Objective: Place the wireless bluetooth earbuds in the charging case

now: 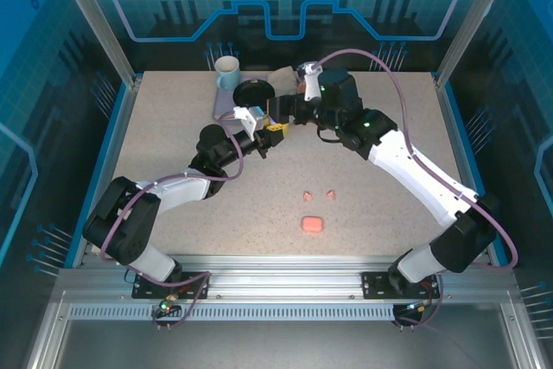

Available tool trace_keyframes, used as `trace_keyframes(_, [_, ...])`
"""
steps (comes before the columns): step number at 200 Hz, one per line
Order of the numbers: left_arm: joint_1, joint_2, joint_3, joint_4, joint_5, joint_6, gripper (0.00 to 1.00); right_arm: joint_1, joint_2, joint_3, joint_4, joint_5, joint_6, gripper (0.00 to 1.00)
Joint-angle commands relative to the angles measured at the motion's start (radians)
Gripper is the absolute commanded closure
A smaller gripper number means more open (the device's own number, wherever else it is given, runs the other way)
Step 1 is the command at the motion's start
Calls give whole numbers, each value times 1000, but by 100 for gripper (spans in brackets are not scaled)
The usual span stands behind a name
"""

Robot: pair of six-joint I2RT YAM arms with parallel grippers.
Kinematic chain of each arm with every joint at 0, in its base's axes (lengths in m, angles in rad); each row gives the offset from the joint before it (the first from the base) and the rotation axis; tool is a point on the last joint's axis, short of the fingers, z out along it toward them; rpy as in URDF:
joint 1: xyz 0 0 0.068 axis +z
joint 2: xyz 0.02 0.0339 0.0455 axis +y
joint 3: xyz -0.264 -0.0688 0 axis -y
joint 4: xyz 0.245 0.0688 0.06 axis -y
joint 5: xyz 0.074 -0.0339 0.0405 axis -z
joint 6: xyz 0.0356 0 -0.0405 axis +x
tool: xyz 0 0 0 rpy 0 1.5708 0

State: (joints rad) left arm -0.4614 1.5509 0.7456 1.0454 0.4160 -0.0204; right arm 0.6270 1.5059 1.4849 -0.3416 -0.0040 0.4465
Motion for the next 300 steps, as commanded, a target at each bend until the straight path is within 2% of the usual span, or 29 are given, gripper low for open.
trace_keyframes(1, [-11, 4, 32, 43, 22, 11, 100, -12, 26, 32, -79, -10, -19, 11])
trace_keyframes(79, [-11, 8, 36, 40, 22, 15, 100, -6, 22, -1, -66, -19, -16, 12])
trace_keyframes(136, [-11, 11, 36, 42, 27, 13, 100, -12, -81, -54, 33, -61, 8, 10])
trace_keyframes(181, [-11, 14, 40, 44, 27, 12, 100, -14, -81, -15, -33, -81, -14, 10])
trace_keyframes(241, [-10, 13, 55, 37, 30, 17, 100, -4, -9, 34, -131, -116, -60, 8])
trace_keyframes(300, [-10, 13, 56, 36, 31, 20, 100, -6, 26, 46, -141, -104, -63, 7])
